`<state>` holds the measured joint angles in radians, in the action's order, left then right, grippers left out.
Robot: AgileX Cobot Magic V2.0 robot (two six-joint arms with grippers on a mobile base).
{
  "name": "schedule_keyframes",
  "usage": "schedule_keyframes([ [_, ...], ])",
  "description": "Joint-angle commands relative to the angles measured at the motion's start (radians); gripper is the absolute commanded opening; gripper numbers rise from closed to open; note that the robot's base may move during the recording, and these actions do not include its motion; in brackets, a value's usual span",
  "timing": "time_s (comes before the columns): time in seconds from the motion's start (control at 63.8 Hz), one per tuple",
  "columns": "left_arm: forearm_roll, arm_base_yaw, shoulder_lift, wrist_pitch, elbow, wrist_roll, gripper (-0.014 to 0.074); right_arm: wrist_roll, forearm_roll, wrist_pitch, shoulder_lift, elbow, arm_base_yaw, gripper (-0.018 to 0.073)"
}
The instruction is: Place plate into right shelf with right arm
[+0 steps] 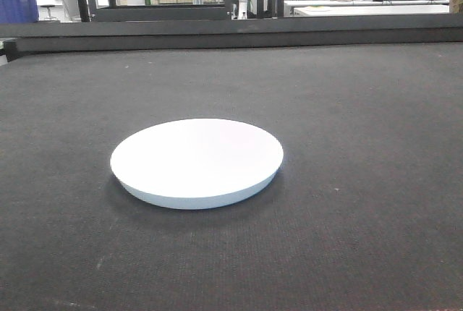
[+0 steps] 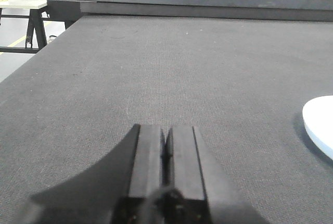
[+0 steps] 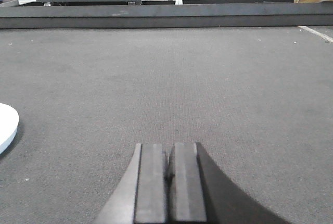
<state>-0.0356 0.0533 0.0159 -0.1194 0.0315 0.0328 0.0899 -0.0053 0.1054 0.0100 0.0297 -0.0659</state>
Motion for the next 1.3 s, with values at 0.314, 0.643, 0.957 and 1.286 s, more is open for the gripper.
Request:
schedule_keyframes([
  [0.314, -0.006, 0.003, 0.007, 0.084, 0.010, -0.001, -0.0047, -0.003, -0.010, -0.202, 0.013, -0.008, -0.001, 0.0055],
  [0.643, -0.006, 0.003, 0.007, 0.084, 0.010, -0.001, -0.0047, 0.078, -0.082, -0.077, -0.038, -0.396, -0.008, 0.0055],
  [0.957, -0.006, 0.003, 0.007, 0.084, 0.010, -0.001, -0.0047, -0.067, 0.142, 0.657, -0.524, -0.969, -0.070, 0.0055],
  [1.286, -0.006, 0.003, 0.007, 0.084, 0.010, -0.001, -0.0047, -0.211, 0.410, 0.768, -0.948, -1.108, -0.174, 0.0055],
])
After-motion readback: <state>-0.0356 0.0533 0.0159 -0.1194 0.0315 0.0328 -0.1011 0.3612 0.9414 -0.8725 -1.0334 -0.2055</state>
